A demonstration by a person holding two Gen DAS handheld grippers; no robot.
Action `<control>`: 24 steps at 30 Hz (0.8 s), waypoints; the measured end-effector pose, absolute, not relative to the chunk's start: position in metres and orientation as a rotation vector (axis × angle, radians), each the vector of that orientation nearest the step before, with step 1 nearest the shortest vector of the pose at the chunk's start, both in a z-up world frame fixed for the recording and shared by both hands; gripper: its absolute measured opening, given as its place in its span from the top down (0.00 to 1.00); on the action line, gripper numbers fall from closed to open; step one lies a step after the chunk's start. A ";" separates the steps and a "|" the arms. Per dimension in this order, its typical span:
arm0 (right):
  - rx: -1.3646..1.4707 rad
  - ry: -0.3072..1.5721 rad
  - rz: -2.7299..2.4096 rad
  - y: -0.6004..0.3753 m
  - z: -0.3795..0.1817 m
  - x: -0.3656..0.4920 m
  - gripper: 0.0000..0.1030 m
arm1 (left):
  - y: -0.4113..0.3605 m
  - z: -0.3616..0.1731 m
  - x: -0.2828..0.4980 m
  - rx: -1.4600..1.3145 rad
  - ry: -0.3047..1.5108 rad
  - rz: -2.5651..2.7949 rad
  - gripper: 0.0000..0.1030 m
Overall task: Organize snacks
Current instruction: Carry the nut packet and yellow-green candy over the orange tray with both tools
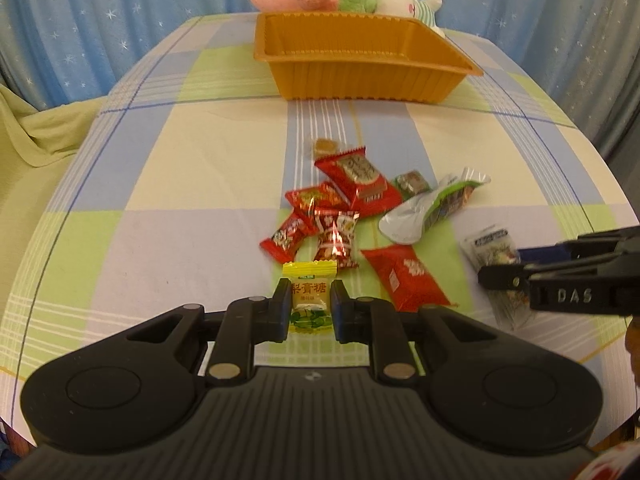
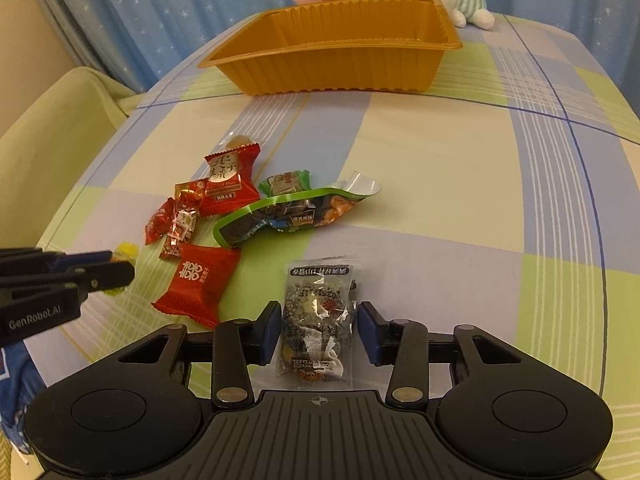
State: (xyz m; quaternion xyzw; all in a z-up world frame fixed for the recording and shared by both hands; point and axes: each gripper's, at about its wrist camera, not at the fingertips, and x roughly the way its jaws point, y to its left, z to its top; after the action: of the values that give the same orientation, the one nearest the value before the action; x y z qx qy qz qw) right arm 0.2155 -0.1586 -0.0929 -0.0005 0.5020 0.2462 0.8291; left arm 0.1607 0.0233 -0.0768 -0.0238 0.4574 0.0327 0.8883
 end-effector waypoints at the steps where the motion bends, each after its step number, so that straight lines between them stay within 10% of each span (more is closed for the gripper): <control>1: -0.007 1.066 0.527 -0.158 -0.093 0.216 0.58 | 0.022 -0.075 0.162 -0.049 0.946 0.071 0.82; 24: 0.247 0.980 0.467 -0.194 -0.032 0.258 0.64 | 0.026 -0.022 0.239 0.014 0.815 -0.063 0.82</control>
State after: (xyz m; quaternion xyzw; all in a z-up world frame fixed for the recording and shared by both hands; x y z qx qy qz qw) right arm 0.2580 -0.1941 -0.0323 0.1173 0.4649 0.2217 0.8491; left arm 0.2393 0.0261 -0.0216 0.0070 0.3962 -0.0307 0.9176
